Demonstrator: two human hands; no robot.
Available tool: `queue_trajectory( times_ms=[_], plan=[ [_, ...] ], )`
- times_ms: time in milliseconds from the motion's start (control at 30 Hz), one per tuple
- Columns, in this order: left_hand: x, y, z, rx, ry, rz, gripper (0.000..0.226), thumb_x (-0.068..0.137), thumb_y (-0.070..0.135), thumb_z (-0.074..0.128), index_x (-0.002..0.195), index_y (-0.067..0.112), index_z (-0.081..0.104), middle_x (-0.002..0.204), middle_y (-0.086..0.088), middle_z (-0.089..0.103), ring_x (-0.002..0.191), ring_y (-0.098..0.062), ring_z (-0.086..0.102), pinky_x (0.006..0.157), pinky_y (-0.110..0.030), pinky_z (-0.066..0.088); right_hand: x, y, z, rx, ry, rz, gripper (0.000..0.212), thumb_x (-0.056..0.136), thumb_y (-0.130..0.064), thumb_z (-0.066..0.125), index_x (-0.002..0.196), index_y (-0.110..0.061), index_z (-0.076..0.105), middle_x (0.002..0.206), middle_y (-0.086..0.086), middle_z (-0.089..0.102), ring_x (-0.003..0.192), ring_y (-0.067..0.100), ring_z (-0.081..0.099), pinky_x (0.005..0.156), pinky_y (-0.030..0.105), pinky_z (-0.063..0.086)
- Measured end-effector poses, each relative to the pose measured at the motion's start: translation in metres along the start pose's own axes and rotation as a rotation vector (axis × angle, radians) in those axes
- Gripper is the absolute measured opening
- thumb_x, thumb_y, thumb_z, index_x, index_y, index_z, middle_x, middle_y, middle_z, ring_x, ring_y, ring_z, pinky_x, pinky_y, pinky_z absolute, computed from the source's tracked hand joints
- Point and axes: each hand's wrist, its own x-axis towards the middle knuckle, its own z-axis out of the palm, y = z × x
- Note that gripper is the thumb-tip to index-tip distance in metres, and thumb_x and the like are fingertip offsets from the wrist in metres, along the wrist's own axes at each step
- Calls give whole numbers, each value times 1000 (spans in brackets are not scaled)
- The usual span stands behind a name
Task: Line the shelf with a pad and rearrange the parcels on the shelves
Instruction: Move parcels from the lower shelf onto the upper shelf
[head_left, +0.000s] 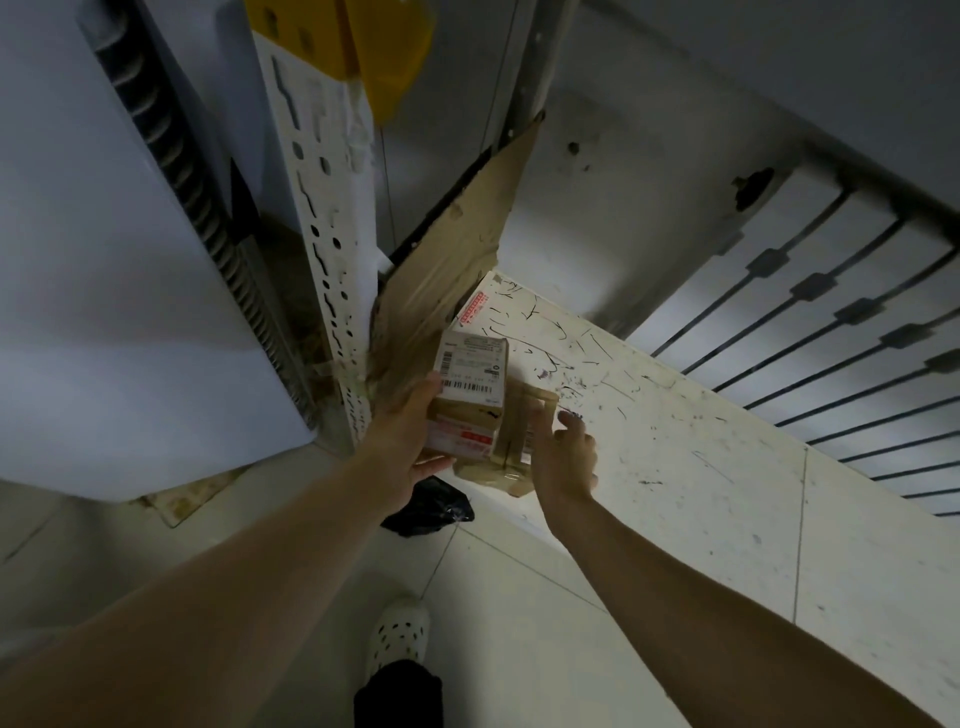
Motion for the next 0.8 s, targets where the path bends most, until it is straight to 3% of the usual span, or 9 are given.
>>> queue_trajectory(
  times_ms=[100, 167, 267, 367, 467, 567, 667, 733, 800],
  plan=[
    [-2, -7, 16, -12, -30, 36, 31, 93, 47, 62, 118, 29, 62, 115, -5, 70, 106, -28, 68, 91, -45, 57, -22, -16, -16, 472, -396, 97, 56, 92, -71, 45, 120, -26, 65, 108, 3, 73, 95, 18, 71, 77, 35, 57],
    [-5, -10, 27, -29, -34, 60, 14, 97, 42, 60, 103, 31, 66, 103, -2, 72, 95, -23, 70, 85, -42, 59, -21, -17, -22, 556, -515, 102, 59, 87, -75, 48, 115, -28, 70, 107, 6, 75, 101, 24, 72, 87, 44, 60],
    [-1, -17, 36, 51, -46, 102, 6, 97, 36, 61, 101, 32, 62, 105, 1, 70, 90, -16, 66, 80, -35, 56, -15, -15, -24, 622, -541, 83, 62, 78, -70, 67, 123, -28, 68, 117, 7, 74, 110, 28, 70, 93, 51, 58],
    [8, -21, 37, 123, -59, 67, 11, 99, 40, 56, 94, 32, 61, 107, 1, 67, 93, -13, 62, 90, -37, 51, -7, -10, -27, 671, -473, 114, 37, 91, -40, 69, 122, -21, 67, 106, 4, 77, 105, 26, 70, 81, 40, 61],
    [17, -23, 36, 169, 0, 20, 28, 103, 40, 49, 82, 23, 57, 86, 2, 57, 82, -13, 55, 95, -37, 46, 4, 1, -29, 681, -437, 151, 30, 95, -33, 66, 121, -17, 67, 112, 7, 73, 110, 28, 66, 90, 42, 60],
    [25, -29, 28, 130, 19, -109, 30, 100, 46, 52, 108, 17, 53, 89, -1, 51, 104, -24, 54, 107, -40, 43, 11, 12, -30, 655, -437, 194, 31, 96, -31, 64, 120, -13, 66, 114, 8, 74, 113, 28, 66, 93, 42, 58],
    [26, -33, 25, 118, 42, -197, 58, 95, 55, 56, 140, 20, 46, 131, -9, 53, 129, -31, 49, 110, -44, 42, 13, 17, -27, 555, -443, 169, 33, 98, -33, 61, 123, -12, 67, 112, 6, 76, 109, 23, 68, 89, 37, 56],
    [31, -36, 24, 107, 19, -226, 65, 95, 55, 56, 148, 21, 41, 148, -13, 46, 133, -32, 48, 110, -43, 41, 14, 17, -23, 429, -415, 148, 41, 96, -45, 61, 125, -16, 66, 117, 4, 74, 111, 21, 66, 93, 40, 53],
    [35, -39, 26, 100, -17, -216, 62, 96, 51, 56, 148, 21, 40, 150, -14, 44, 134, -32, 47, 113, -45, 40, 12, 18, -21, 340, -397, 182, 49, 92, -57, 60, 128, -24, 59, 116, -5, 68, 114, 20, 59, 100, 52, 47]
  ],
)
